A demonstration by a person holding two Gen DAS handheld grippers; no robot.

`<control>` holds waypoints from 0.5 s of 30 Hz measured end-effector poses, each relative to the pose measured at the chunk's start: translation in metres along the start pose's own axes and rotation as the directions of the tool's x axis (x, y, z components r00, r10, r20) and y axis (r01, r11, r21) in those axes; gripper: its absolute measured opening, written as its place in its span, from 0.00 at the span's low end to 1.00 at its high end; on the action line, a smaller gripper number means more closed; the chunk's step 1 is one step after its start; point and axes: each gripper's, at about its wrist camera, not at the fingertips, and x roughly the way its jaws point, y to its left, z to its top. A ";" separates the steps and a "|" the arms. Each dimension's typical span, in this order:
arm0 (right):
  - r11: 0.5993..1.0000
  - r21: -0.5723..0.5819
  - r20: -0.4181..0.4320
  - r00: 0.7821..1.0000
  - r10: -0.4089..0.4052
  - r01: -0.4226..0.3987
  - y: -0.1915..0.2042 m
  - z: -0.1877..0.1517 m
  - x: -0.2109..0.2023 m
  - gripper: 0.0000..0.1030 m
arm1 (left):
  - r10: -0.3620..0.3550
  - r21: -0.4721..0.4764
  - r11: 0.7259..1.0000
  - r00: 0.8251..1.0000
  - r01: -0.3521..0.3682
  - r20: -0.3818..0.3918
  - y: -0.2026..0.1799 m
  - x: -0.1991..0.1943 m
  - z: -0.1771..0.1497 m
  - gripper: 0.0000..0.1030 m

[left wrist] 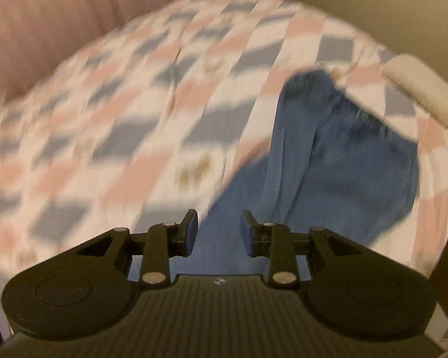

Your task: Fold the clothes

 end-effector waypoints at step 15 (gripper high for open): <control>0.791 -0.611 -0.212 0.968 -0.133 -0.025 0.109 -0.093 0.106 0.51 | 0.133 -0.286 0.938 0.965 -0.196 -0.225 0.161 0.016 -0.170 0.37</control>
